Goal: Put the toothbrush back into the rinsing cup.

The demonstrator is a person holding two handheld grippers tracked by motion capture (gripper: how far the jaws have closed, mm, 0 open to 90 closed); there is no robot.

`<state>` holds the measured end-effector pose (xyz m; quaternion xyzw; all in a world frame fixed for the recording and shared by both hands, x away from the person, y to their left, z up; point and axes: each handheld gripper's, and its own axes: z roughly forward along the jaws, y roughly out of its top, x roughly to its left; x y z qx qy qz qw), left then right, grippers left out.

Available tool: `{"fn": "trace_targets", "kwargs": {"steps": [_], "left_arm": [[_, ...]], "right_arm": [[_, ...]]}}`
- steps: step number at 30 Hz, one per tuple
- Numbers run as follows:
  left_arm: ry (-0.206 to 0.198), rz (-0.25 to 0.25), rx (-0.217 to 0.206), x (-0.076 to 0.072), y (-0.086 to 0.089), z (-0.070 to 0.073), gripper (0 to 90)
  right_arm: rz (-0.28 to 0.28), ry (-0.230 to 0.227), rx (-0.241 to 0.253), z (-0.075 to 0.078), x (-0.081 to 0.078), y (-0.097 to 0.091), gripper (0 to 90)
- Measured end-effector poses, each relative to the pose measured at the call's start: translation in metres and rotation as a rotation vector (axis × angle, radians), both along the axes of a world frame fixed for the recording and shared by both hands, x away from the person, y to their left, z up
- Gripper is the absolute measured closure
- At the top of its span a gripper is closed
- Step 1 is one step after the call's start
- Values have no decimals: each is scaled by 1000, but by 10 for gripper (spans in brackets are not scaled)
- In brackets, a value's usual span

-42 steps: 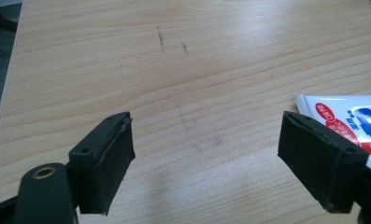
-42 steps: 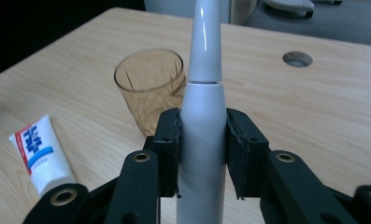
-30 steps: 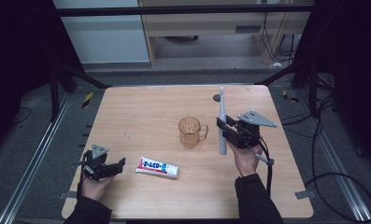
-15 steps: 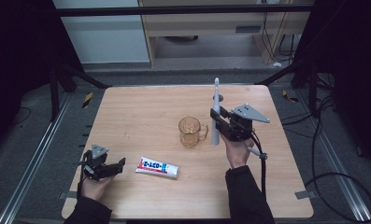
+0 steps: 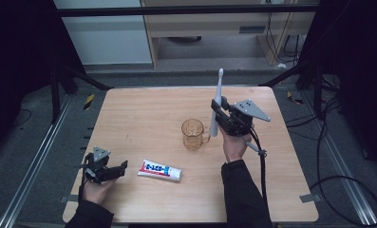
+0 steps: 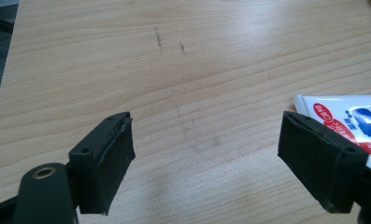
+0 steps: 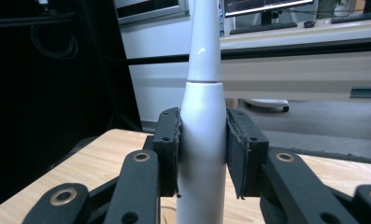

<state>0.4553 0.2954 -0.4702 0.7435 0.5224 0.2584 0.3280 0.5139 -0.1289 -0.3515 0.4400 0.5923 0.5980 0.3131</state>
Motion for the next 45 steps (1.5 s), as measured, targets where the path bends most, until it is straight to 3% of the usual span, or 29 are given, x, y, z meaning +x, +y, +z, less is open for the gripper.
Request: {"fn": "trace_targets", "kwargs": {"steps": [22, 45], "left_arm": [[-4, -5, -3, 0, 0, 1, 181], [-4, -5, 1, 0, 0, 1, 181]], "right_arm": [[-6, -47, 36, -2, 26, 31, 675], [-3, -7, 8, -28, 40, 49, 675]]}}
